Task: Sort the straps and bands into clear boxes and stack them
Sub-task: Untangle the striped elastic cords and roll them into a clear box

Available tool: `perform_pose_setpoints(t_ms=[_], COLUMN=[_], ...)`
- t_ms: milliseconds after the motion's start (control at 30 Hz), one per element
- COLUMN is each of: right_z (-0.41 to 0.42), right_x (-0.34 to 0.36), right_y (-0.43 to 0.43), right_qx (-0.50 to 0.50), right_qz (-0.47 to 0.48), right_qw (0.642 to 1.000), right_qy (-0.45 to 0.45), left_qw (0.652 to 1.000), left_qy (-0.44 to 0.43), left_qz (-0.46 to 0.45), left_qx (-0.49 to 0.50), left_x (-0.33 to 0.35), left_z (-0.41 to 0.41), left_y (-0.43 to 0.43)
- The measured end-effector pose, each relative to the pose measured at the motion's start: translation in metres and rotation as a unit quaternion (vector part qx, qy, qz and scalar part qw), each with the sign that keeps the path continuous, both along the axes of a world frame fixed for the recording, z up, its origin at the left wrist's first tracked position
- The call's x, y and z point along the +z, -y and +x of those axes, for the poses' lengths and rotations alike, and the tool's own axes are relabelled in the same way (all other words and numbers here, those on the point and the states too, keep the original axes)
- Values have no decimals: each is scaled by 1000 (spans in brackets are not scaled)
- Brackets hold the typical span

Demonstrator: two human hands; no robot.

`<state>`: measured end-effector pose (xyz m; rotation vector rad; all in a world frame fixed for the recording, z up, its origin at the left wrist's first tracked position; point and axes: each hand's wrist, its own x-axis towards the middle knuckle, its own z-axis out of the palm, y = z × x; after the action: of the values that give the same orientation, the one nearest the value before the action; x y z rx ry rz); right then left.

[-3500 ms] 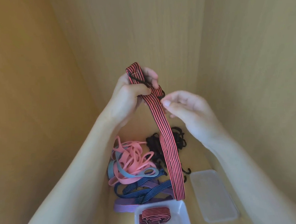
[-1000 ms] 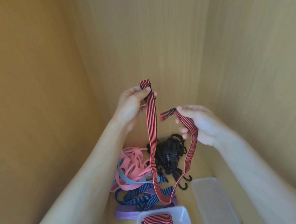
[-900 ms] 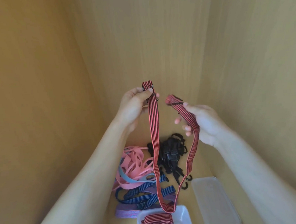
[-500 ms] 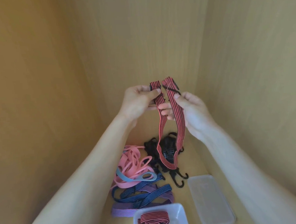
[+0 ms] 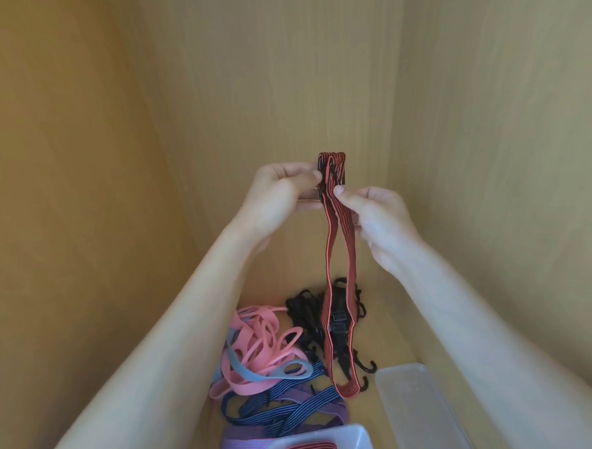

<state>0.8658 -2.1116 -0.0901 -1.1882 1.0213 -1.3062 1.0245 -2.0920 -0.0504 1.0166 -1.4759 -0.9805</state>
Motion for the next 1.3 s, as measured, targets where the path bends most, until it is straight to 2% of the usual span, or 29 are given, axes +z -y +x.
perform_pose_setpoints(t_ms=[233, 500, 833, 967, 1133, 1300], right_z=[-2, -8, -2, -3, -7, -13], right_x=[3, 17, 38, 41, 44, 42], right_y=[0, 5, 9, 12, 14, 13], right_qx=[35, 32, 10, 25, 40, 56], right_qz=[0, -61, -211, -215, -185, -174], right_qw=[999, 991, 964, 959, 971, 972], right_qy=[-21, -113, -162, -181, -147, -145], left_qw=[1000, 998, 999, 1000, 997, 995], left_qy=[2, 12, 4, 1, 35, 13], left_qz=[-7, -26, -10, 11, 56, 63], left_qx=[1, 56, 46, 27, -31, -77], left_x=[-4, -2, -5, -12, -22, -29], left_z=[-4, -5, -5, -4, -6, -8], left_y=[-1, 1, 2, 1, -1, -9])
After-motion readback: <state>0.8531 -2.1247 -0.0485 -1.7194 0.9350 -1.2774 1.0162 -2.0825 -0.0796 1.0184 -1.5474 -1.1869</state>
